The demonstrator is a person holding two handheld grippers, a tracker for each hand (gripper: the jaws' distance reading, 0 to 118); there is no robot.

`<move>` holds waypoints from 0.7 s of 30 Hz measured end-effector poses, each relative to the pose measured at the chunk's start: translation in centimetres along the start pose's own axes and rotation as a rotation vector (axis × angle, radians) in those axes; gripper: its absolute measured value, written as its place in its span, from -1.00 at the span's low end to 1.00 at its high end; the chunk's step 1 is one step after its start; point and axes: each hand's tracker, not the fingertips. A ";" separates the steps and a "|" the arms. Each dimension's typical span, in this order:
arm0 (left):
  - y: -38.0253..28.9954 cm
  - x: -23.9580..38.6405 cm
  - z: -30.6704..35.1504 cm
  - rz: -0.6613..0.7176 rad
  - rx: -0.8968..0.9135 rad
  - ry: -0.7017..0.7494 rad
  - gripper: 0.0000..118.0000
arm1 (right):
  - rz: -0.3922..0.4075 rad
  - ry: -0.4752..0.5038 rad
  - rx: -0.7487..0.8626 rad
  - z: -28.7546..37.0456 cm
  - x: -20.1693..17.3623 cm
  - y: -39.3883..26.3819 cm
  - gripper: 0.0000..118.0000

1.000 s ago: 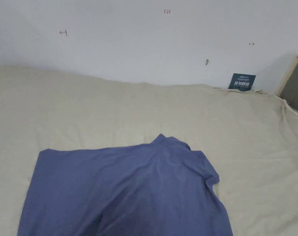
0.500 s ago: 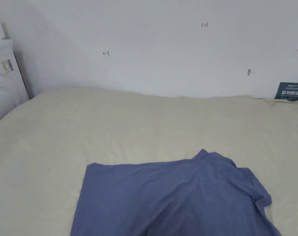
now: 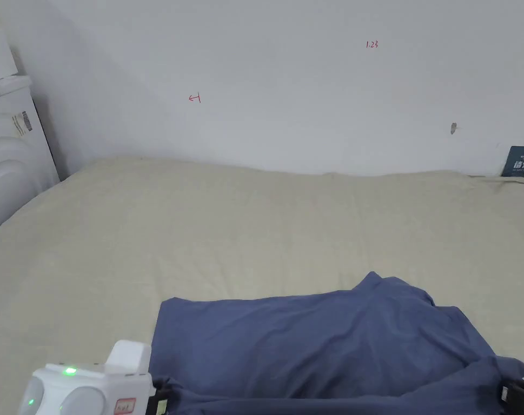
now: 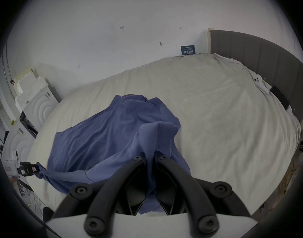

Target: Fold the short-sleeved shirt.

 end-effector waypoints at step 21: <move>0.9 -0.8 10.3 0.003 0.441 0.129 0.25 | 0.139 0.013 0.461 8.0 -1.7 1.5 0.51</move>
